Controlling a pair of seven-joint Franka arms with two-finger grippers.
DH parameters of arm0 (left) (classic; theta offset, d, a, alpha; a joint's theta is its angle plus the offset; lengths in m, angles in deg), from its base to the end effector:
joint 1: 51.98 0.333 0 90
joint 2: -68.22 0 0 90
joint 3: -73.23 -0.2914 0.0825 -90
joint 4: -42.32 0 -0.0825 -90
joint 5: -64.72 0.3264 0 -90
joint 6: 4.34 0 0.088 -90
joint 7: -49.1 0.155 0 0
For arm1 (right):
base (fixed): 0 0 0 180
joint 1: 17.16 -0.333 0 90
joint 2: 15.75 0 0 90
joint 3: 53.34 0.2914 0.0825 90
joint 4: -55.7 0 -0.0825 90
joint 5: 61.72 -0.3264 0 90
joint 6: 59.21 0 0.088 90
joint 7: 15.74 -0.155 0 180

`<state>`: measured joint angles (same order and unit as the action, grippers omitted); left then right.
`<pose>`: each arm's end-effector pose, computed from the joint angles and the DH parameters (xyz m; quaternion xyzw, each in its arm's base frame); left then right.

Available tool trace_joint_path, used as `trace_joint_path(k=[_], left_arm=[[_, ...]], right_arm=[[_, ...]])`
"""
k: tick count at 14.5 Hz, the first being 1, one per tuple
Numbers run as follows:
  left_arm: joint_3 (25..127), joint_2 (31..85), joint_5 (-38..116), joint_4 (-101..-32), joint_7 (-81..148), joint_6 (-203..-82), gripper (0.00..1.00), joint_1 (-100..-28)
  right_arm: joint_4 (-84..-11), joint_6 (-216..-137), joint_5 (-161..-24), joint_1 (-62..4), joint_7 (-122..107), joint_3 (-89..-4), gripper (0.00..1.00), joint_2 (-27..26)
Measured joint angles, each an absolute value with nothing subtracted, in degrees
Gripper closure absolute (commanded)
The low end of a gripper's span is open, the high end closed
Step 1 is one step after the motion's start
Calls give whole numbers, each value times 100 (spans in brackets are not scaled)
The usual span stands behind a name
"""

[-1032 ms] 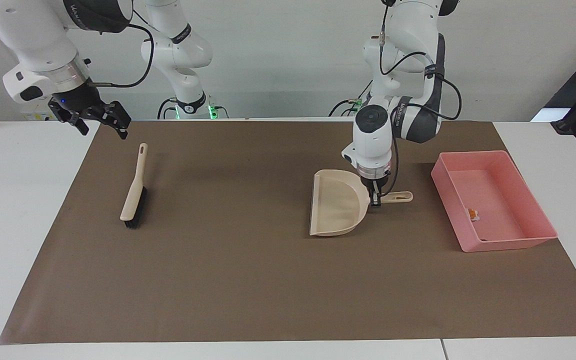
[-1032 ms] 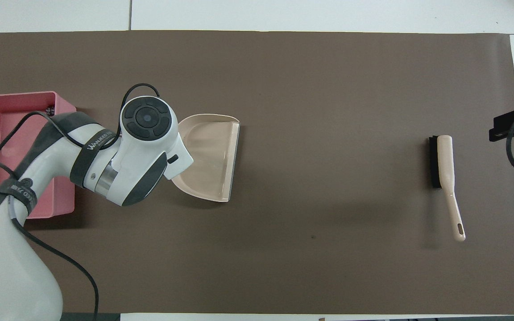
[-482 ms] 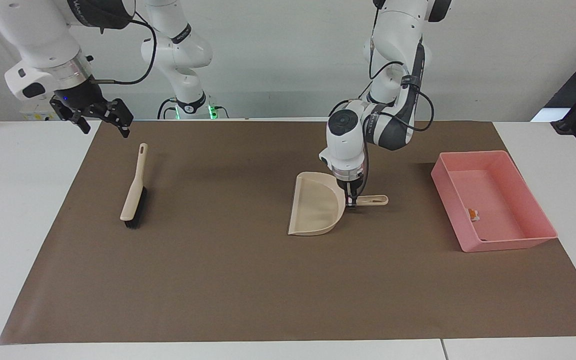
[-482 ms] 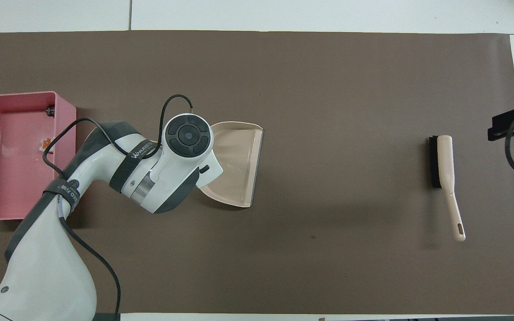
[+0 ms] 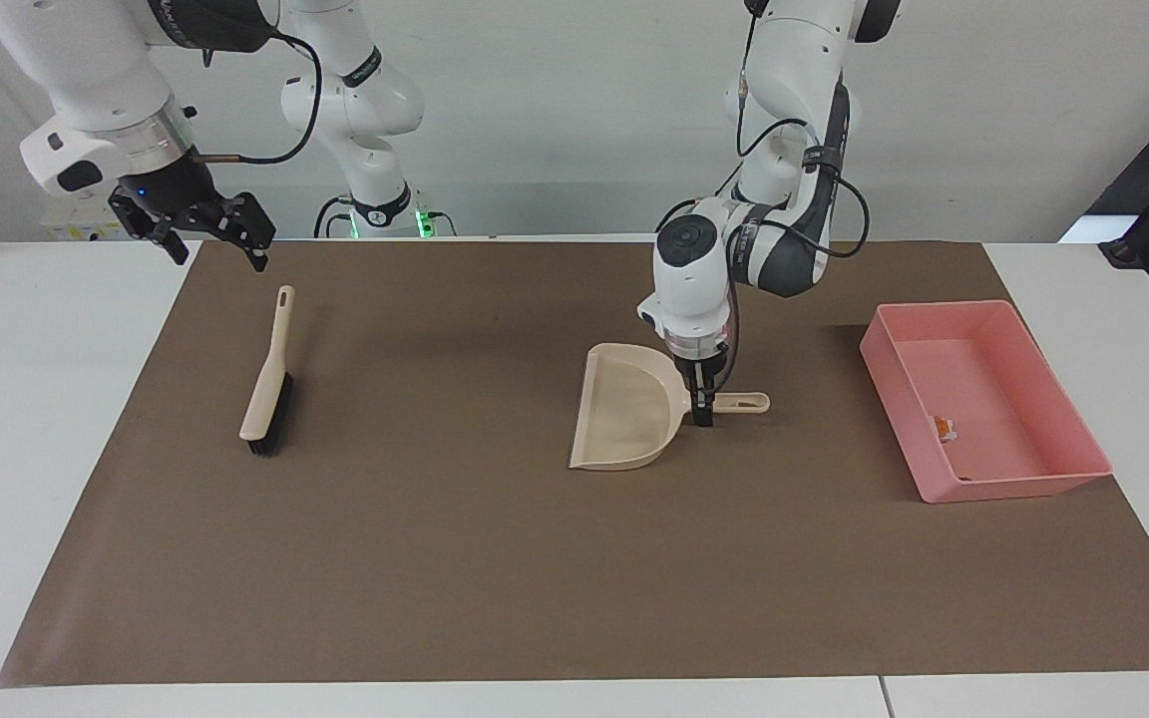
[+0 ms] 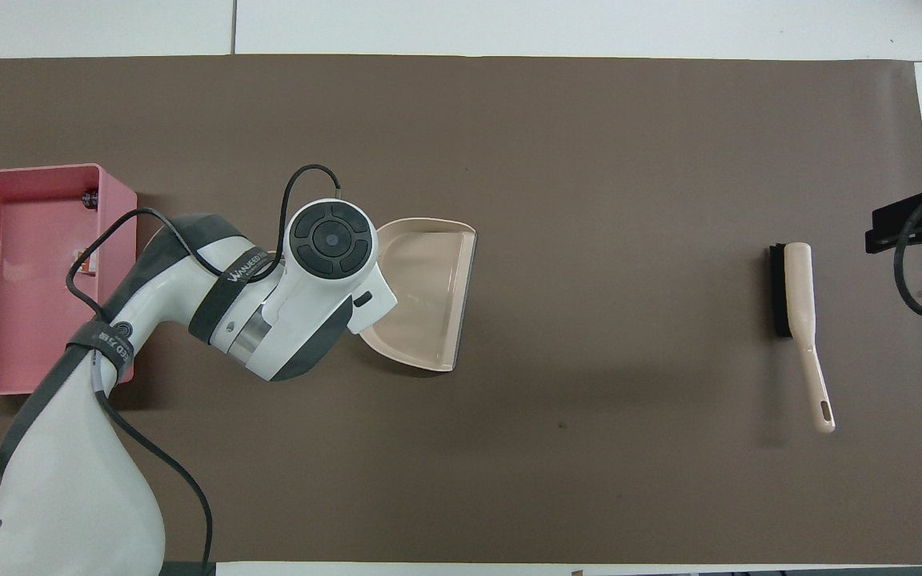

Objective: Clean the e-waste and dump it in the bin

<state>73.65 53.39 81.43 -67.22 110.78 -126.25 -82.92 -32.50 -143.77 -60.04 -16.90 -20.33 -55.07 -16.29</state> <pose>0.4855 -0.2671 0.3217 -0.6232 0.7724 0.0520 0.1110 0.4815 -0.0216 0.5615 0.9978 -0.0584 -0.0267 0.0151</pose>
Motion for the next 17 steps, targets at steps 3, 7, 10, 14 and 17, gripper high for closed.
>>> trace_joint_path(k=[3, 7, 10, 14, 17], left_arm=[[7333, 5604, 8139, -6677, 11057, -12552, 1, -7974], [7308, 5732, 8135, -6562, 11078, -12551, 1, -7243], [7296, 5772, 8002, -6492, 11080, -12524, 1, -6669], [7274, 5888, 7324, -6476, 10881, -12208, 1, -6081], [7266, 6070, 7261, -6461, 9918, -11843, 1, -5892]], right_arm=[[-3250, -14377, -6004, -1690, -2036, -5506, 0, -1627], [-3251, -14377, -6004, -1690, -2037, -5506, 0, -1627], [-3251, -14377, -6004, -1690, -2037, -5506, 0, -1627], [-3251, -14377, -6004, -1690, -2037, -5506, 0, -1627], [-3251, -14377, -6004, -1690, -2037, -5505, 0, -1627]])
